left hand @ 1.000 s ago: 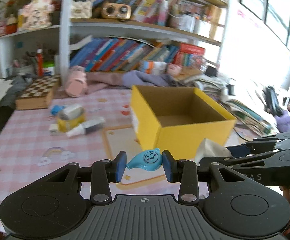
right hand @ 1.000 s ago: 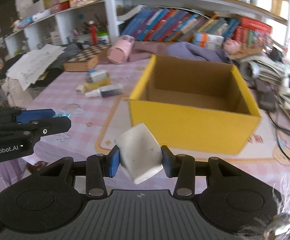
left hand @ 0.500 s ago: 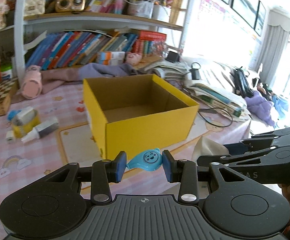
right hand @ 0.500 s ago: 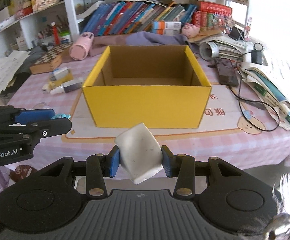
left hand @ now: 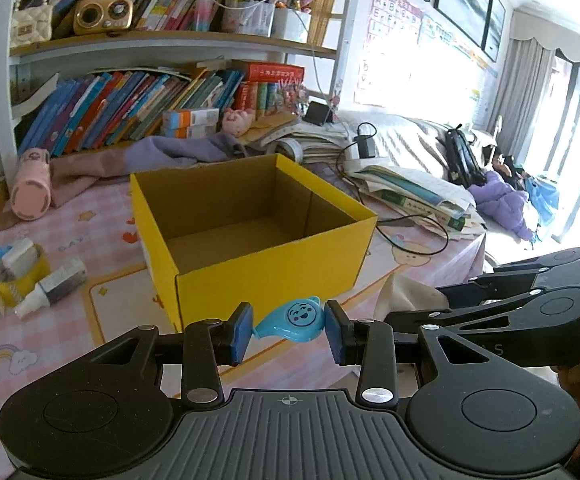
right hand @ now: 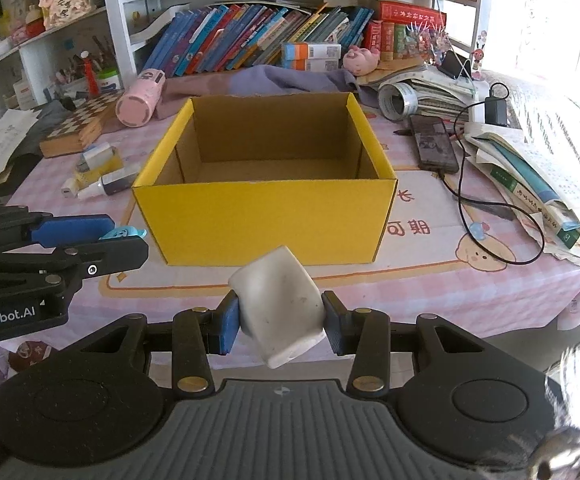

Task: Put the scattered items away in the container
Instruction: 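Carry the blue clip and soap bar in both tools over the yellow box, then lower both tools into the box and open them, releasing clip and soap, then lift both open tools out of the box and back toward the table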

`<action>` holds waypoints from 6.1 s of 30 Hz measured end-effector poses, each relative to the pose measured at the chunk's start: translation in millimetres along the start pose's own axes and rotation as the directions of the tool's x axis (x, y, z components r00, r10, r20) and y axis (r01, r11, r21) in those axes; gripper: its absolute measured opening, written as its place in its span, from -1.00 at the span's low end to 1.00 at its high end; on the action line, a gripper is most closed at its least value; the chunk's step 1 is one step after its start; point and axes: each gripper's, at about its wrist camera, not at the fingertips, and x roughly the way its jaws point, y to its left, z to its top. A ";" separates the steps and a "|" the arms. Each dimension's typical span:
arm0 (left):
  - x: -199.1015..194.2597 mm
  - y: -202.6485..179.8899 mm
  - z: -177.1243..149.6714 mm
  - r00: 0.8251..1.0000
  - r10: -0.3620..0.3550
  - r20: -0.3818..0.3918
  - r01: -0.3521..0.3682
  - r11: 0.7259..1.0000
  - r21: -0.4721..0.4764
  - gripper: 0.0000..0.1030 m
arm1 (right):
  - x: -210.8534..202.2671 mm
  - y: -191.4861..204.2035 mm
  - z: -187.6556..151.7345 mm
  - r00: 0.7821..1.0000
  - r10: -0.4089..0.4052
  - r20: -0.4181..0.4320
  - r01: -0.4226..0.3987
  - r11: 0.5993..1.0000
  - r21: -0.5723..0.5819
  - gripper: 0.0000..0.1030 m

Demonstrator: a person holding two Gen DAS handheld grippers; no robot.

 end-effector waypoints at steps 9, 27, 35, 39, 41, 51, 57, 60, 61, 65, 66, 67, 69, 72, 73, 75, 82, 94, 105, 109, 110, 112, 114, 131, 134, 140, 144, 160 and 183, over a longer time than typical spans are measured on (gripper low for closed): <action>9.2 4.4 14.0 1.000 -0.019 0.017 0.019 1.000 -0.001 -0.28 | 3.0 -2.6 14.7 0.999 -0.001 0.032 0.002 1.000 -0.022 -0.22; 38.5 20.9 56.4 0.995 0.042 0.094 -0.044 0.999 0.023 -0.28 | 34.2 -13.7 74.1 0.992 0.042 0.120 -0.030 0.995 -0.095 -0.22; 73.2 32.9 72.4 0.992 0.097 0.078 -0.098 0.995 0.007 -0.28 | 78.7 -22.4 106.8 0.993 0.081 0.091 -0.064 0.981 -0.181 -0.22; 94.2 38.2 76.9 0.990 0.134 0.044 -0.135 0.991 0.019 -0.28 | 110.0 -23.0 118.5 0.993 0.112 0.040 -0.099 0.964 -0.246 -0.22; 106.1 42.1 78.8 0.988 0.154 0.018 -0.154 0.988 0.027 -0.28 | 125.1 -22.7 121.2 0.992 0.122 0.016 -0.113 0.951 -0.286 -0.22; 164.9 53.3 78.9 0.964 0.226 -0.143 -0.209 0.970 0.122 -0.28 | 200.8 -16.8 138.8 0.974 0.171 -0.149 -0.224 0.827 -0.515 -0.22; 185.1 51.6 80.0 0.946 0.255 -0.202 -0.229 0.963 0.145 -0.28 | 225.1 -13.1 146.9 0.943 0.184 -0.277 -0.318 0.739 -0.593 -0.21; 190.1 48.5 81.2 0.939 0.265 -0.218 -0.233 0.959 0.161 -0.28 | 228.3 -11.1 147.5 0.929 0.195 -0.315 -0.356 0.708 -0.610 -0.21; 192.0 47.6 81.4 0.936 0.270 -0.225 -0.236 0.957 0.167 -0.28 | 229.5 -11.3 148.4 0.924 0.199 -0.326 -0.366 0.704 -0.609 -0.21; 197.9 47.5 83.0 0.925 0.286 -0.249 -0.251 0.954 0.164 -0.28 | 232.8 -13.4 151.4 0.912 0.208 -0.352 -0.388 0.714 -0.582 -0.21; 198.8 47.3 82.9 0.923 0.290 -0.254 -0.254 0.953 0.165 -0.27 | 232.4 -13.8 151.4 0.913 0.209 -0.351 -0.387 0.717 -0.580 -0.21; 199.3 47.3 82.7 0.921 0.293 -0.257 -0.256 0.952 0.167 -0.27 | 231.1 -13.0 150.1 0.913 0.209 -0.350 -0.386 0.718 -0.579 -0.21; 199.6 47.3 81.9 0.919 0.296 -0.260 -0.258 0.951 0.170 -0.27 | 230.0 -12.5 148.8 0.915 0.206 -0.347 -0.382 0.723 -0.576 -0.20; 200.3 47.1 81.7 0.915 0.304 -0.264 -0.263 0.948 0.179 -0.27 | 231.0 -12.9 149.1 0.917 0.209 -0.340 -0.379 0.723 -0.578 -0.19; 200.6 46.6 81.7 0.914 0.309 -0.264 -0.266 0.946 0.184 -0.26 | 230.5 -13.3 148.7 0.916 0.213 -0.339 -0.381 0.723 -0.577 -0.19; 201.3 46.1 81.4 0.910 0.318 -0.266 -0.273 0.942 0.195 -0.26 | 230.2 -13.2 148.1 0.915 0.215 -0.343 -0.385 0.723 -0.574 -0.18; 207.4 43.5 84.2 0.902 0.336 -0.271 -0.284 0.935 0.211 -0.26 | 231.5 -20.6 150.4 0.908 0.226 -0.353 -0.398 0.727 -0.559 -0.18; 208.7 43.0 84.4 0.899 0.340 -0.277 -0.289 0.934 0.208 -0.23 | 223.7 -24.4 146.0 0.908 0.231 -0.349 -0.403 0.710 -0.577 -0.09; 192.1 47.4 90.6 0.892 0.400 -0.209 -0.372 0.914 0.164 0.37 | 214.1 -29.1 148.8 0.933 0.246 -0.263 -0.358 0.726 -0.587 0.26; 179.9 44.6 95.8 0.894 0.417 -0.162 -0.397 0.906 0.144 0.39 | 205.4 -36.3 155.1 0.939 0.264 -0.219 -0.343 0.752 -0.563 0.26; 177.2 43.9 97.3 0.895 0.420 -0.151 -0.402 0.905 0.137 0.39 | 202.5 -37.8 156.5 0.940 0.269 -0.209 -0.341 0.757 -0.558 0.26; 172.2 42.6 100.2 0.896 0.423 -0.133 -0.409 0.904 0.122 0.40 | 196.2 -40.6 158.2 0.942 0.278 -0.190 -0.336 0.765 -0.549 0.26; 165.9 41.3 102.2 0.897 0.426 -0.117 -0.415 0.904 0.107 0.40 | 189.7 -43.7 160.3 0.945 0.284 -0.164 -0.327 0.776 -0.539 0.26; 114.9 37.0 98.3 0.910 0.413 -0.039 -0.413 0.911 0.025 0.43 | 138.3 -48.3 161.3 0.967 0.250 0.044 -0.215 0.899 -0.382 0.26; 106.3 34.1 96.5 0.916 0.400 -0.020 -0.399 0.916 0.034 0.44 | 129.4 -47.3 158.5 0.970 0.231 0.081 -0.188 0.914 -0.358 0.26; 87.7 35.2 90.6 0.923 0.384 0.022 -0.384 0.923 0.026 0.44 | 110.5 -41.8 143.8 0.973 0.183 0.140 -0.132 0.941 -0.312 0.26; 77.8 36.5 85.1 0.929 0.369 0.038 -0.370 0.929 0.032 0.44 | 99.6 -38.1 134.0 0.977 0.140 0.161 -0.091 0.956 -0.278 0.26; 31.4 42.5 49.6 0.954 0.287 0.083 -0.292 0.955 0.049 0.57 | 57.4 -13.3 84.5 0.978 -0.028 0.207 0.059 0.987 -0.147 0.26; -19.5 50.7 -18.9 0.950 0.310 0.028 -0.311 0.949 0.047 0.58 | 39.2 37.8 10.2 0.984 -0.080 0.160 0.095 0.991 -0.093 0.26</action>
